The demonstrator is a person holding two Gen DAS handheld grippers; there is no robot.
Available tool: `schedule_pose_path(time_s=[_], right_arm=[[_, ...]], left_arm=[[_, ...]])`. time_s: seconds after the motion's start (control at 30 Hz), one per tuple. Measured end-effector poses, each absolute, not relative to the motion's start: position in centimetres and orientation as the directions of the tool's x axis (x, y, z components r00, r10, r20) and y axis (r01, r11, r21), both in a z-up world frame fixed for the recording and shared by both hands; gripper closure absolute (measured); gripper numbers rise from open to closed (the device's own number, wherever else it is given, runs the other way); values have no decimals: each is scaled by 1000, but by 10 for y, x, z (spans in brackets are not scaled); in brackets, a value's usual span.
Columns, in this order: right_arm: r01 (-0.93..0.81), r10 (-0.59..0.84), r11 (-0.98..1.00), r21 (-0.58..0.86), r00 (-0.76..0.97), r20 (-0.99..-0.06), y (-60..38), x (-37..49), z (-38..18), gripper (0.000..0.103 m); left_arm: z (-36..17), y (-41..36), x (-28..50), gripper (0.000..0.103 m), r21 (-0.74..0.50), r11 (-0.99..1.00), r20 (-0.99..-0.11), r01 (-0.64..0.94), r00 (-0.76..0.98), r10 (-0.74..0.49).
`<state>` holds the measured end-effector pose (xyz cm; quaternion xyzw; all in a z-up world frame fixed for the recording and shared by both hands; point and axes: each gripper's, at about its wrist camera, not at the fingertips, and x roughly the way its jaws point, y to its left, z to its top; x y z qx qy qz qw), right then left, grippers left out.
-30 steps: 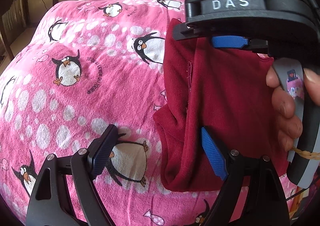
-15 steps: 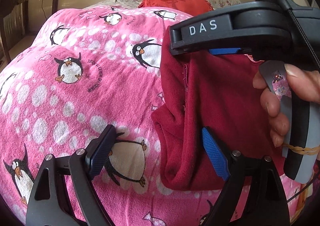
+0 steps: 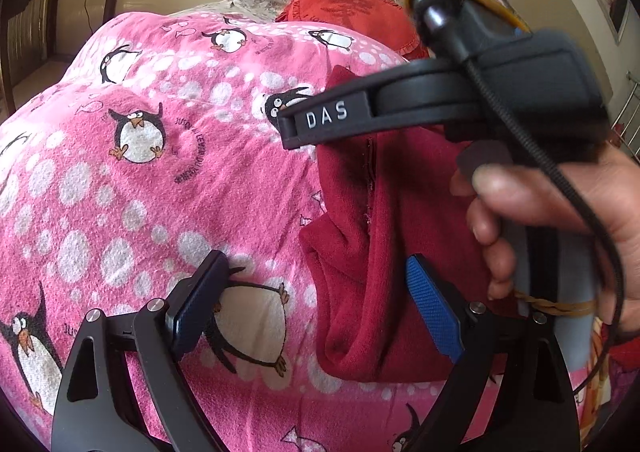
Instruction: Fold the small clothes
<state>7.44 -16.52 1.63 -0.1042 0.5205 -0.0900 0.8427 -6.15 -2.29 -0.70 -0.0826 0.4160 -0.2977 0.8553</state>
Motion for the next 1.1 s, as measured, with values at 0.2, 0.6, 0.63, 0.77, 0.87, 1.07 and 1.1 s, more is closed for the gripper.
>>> schedule_pose_path(time_s=[0.2,0.6,0.63,0.77,0.87,1.07,1.1], right_arm=[[18,-171,982,-189,519,-838,-188,61,30,50],[30,145,980,197,569,-809,-233,37,52,81],[28,158,977,212,575,-803,-234,35,52,81],[10,203,965,260,600,-774,-241,21,63,83],[0,228,956,294,633,-740,-252,6,80,84],[6,227,945,326,706,-671,-294,-37,124,84],[15,223,942,335,719,-659,-309,-51,132,84]], left_arm=[[6,-14,-54,13,-420,789,-652,448,455,-606],[13,-51,-37,40,-384,735,-695,559,348,-629],[15,-53,-38,54,-396,721,-696,569,326,-640],[36,-61,-54,70,-373,708,-687,600,334,-645],[63,-73,-66,73,-343,689,-667,639,351,-658],[118,-125,-105,74,-305,587,-620,750,311,-720],[126,-141,-116,74,-294,558,-613,776,294,-733]])
